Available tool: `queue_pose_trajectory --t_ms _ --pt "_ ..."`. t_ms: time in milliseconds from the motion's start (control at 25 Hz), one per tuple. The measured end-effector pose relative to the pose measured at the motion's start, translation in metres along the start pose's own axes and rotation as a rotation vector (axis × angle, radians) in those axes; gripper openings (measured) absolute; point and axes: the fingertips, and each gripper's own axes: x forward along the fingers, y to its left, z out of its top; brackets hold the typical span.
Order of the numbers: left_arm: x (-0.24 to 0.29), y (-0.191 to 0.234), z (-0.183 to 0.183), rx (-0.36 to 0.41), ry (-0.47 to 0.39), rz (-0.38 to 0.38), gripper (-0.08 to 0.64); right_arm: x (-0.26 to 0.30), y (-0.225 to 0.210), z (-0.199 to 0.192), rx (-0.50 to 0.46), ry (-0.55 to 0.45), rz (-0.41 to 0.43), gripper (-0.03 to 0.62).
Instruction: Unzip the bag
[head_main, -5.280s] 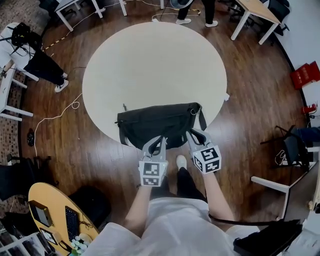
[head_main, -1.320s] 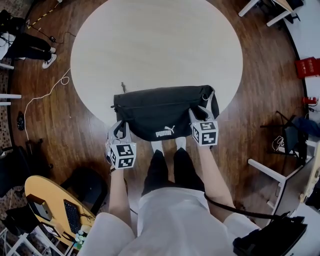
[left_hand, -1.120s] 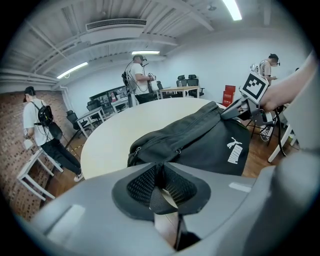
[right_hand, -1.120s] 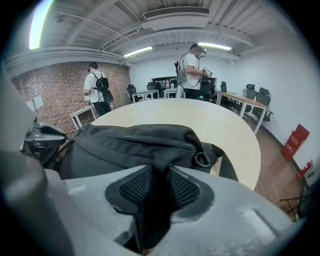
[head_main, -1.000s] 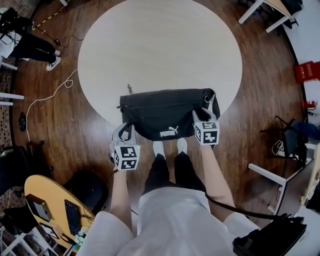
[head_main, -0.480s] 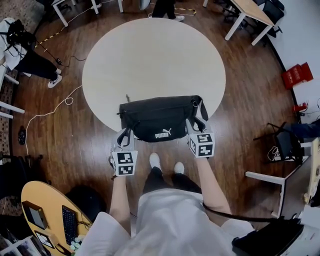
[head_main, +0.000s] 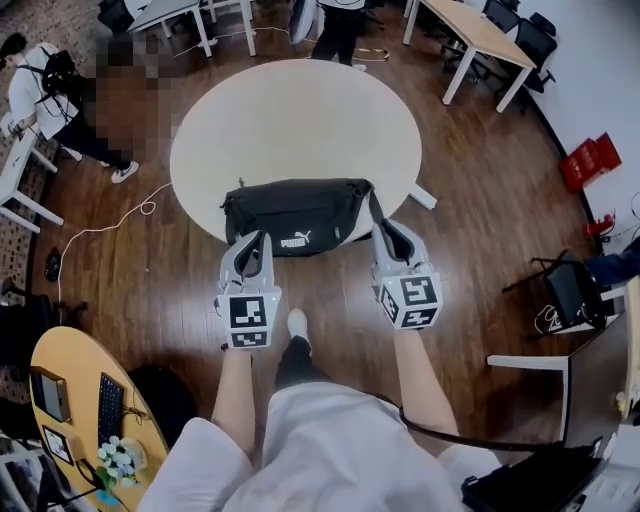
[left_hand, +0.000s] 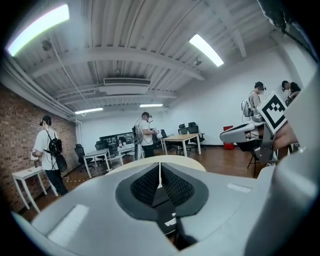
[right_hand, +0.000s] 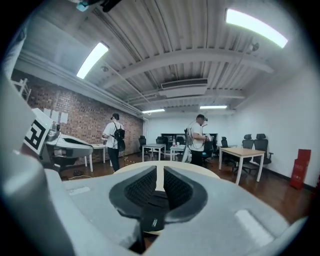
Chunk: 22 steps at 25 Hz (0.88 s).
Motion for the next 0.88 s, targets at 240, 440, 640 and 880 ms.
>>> queue_pose_trajectory --t_ms 240,440,640,880 --pt "-0.107 -0.106 0.044 -0.068 -0.105 0.033 0.023 -0.138 0.012 0.008 -0.046 -0.066 0.126 0.012" --pt "-0.198 -0.157 0.075 -0.120 -0.151 0.057 0.018 -0.246 0.013 0.024 -0.010 -0.083 0.110 0.002" --pt "-0.259 -0.188 0.077 -0.170 -0.127 0.074 0.018 -0.311 0.036 0.041 0.035 -0.097 0.151 -0.008" --pt "-0.301 -0.215 0.084 -0.239 -0.134 -0.001 0.018 -0.343 0.080 0.049 0.027 -0.104 0.201 -0.008"
